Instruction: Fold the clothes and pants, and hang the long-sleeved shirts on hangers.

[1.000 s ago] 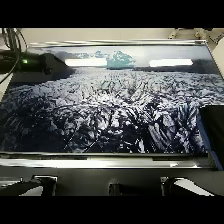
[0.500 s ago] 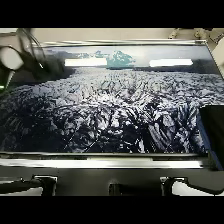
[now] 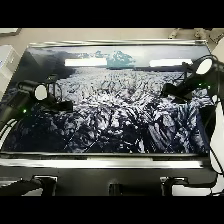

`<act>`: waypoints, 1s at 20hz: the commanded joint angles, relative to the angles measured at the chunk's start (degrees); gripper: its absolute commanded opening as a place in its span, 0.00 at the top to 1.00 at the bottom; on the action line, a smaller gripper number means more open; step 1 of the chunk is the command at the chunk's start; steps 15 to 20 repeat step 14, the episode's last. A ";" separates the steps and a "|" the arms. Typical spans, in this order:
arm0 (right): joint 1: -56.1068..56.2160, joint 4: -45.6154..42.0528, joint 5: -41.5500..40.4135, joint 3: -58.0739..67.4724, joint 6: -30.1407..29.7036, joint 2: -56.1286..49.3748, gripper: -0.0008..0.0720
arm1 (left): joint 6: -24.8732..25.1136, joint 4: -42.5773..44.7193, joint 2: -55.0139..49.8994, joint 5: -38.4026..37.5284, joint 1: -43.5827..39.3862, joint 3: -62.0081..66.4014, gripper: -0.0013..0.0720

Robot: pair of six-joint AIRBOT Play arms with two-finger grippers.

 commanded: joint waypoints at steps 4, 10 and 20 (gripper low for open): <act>1.01 -1.62 -0.39 -1.01 0.39 -0.24 0.06 | -0.63 -1.40 0.63 0.85 -0.26 -2.03 0.00; 1.01 -1.64 -0.37 -1.01 0.37 -0.24 0.06 | -0.63 -1.40 0.63 0.85 -0.26 -2.03 0.00; 1.01 -1.64 -0.37 -1.01 0.37 -0.24 0.06 | -0.63 -1.40 0.63 0.85 -0.33 -2.03 0.00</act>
